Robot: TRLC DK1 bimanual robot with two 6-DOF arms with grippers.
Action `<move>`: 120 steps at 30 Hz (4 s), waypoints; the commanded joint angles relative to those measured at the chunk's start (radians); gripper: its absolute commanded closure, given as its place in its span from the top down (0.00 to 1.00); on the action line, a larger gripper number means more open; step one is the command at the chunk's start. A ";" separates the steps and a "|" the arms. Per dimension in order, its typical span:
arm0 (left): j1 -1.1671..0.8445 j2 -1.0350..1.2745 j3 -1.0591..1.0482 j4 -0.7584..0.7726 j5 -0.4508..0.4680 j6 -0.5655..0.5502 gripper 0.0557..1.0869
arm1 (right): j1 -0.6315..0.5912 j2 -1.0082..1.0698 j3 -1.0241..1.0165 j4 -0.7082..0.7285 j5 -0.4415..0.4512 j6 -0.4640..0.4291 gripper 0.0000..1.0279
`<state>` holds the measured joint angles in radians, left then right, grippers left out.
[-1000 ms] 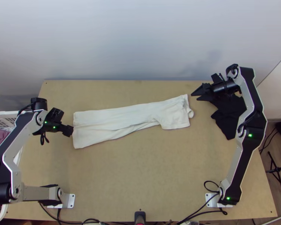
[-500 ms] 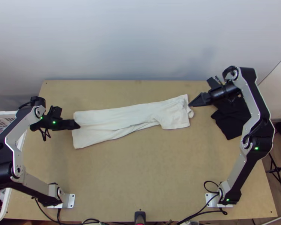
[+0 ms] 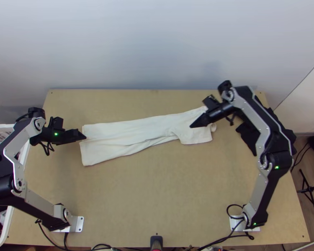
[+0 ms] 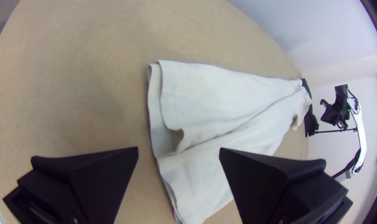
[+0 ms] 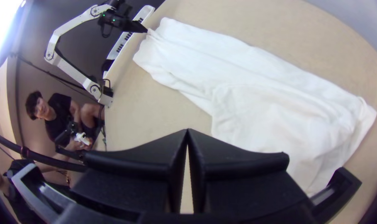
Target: Fold the t-shirt
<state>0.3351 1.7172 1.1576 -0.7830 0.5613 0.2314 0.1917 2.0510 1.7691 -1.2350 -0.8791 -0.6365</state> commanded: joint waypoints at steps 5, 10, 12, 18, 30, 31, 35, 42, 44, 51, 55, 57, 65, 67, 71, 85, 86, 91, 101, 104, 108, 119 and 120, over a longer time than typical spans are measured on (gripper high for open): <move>0.039 0.009 -0.015 0.004 0.014 -0.007 0.92 | 0.095 0.156 0.023 0.296 0.120 0.014 0.03; 0.025 0.009 -0.015 0.001 0.031 -0.026 0.92 | 0.095 0.241 0.101 0.296 0.129 0.052 0.03; 0.021 0.010 -0.015 0.002 0.031 -0.029 0.92 | 0.095 0.250 0.107 0.299 0.135 0.054 0.03; 0.012 0.018 -0.019 0.010 0.072 -0.060 0.92 | 0.087 0.264 0.104 0.298 0.143 0.054 0.03; -0.044 0.036 -0.047 0.031 0.068 -0.063 0.86 | 0.080 0.265 0.098 0.302 0.155 0.054 0.03; -0.047 0.038 -0.052 0.036 0.068 -0.063 0.86 | 0.080 0.267 0.098 0.302 0.157 0.054 0.03; -0.054 0.050 -0.076 0.065 0.057 -0.064 0.86 | 0.077 0.267 0.096 0.302 0.158 0.054 0.03; -0.064 0.062 -0.091 0.088 0.043 -0.069 0.87 | 0.072 0.267 0.090 0.302 0.158 0.054 0.03; -0.071 0.067 -0.088 0.090 0.040 -0.067 0.86 | 0.074 0.265 0.090 0.302 0.158 0.054 0.03; 0.027 0.002 -0.084 0.007 0.017 0.016 0.86 | 0.057 0.264 0.078 0.302 0.158 0.052 0.03; 0.024 0.010 -0.084 0.005 0.009 0.019 0.86 | 0.058 0.267 0.087 0.309 0.158 0.052 0.03; 0.024 0.012 -0.084 0.010 0.011 0.008 0.86 | 0.060 0.267 0.087 0.309 0.158 0.054 0.03; -0.054 0.041 -0.062 0.034 0.066 -0.070 0.86 | 0.060 0.267 0.084 0.309 0.158 0.054 0.03; -0.070 0.045 -0.052 0.034 0.081 -0.084 0.86 | 0.060 0.265 0.081 0.309 0.158 0.054 0.03; -0.074 0.039 -0.049 0.027 0.117 -0.092 0.86 | 0.060 0.265 0.078 0.309 0.158 0.054 0.03; -0.143 0.167 -0.007 0.041 0.104 -0.086 0.86 | 0.060 0.264 0.073 0.309 0.160 0.054 0.03; -0.145 0.167 -0.006 0.042 0.092 -0.084 0.83 | 0.061 0.264 0.073 0.309 0.160 0.054 0.03; -0.142 0.174 -0.013 0.060 0.068 -0.101 0.55 | 0.061 0.264 0.073 0.309 0.161 0.054 0.03; -0.107 0.133 -0.024 0.076 0.118 -0.127 0.04 | 0.063 0.262 0.067 0.309 0.163 0.057 0.03; -0.108 0.079 -0.024 0.047 0.127 -0.129 0.04 | 0.061 0.262 0.069 0.312 0.169 0.064 0.03; -0.085 0.038 -0.004 0.001 0.127 -0.127 0.04 | 0.058 0.256 0.070 0.310 0.170 0.070 0.03; 0.015 -0.024 -0.001 -0.073 0.163 -0.076 0.04 | 0.008 0.123 0.139 0.178 0.065 0.066 0.03; 0.030 -0.030 0.001 -0.084 0.163 -0.066 0.04 | -0.001 0.112 0.139 0.170 0.061 0.064 0.03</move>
<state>0.3004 1.7290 1.1538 -0.8192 0.7067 0.1287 0.2253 2.2318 1.8801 -0.9985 -0.7780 -0.5686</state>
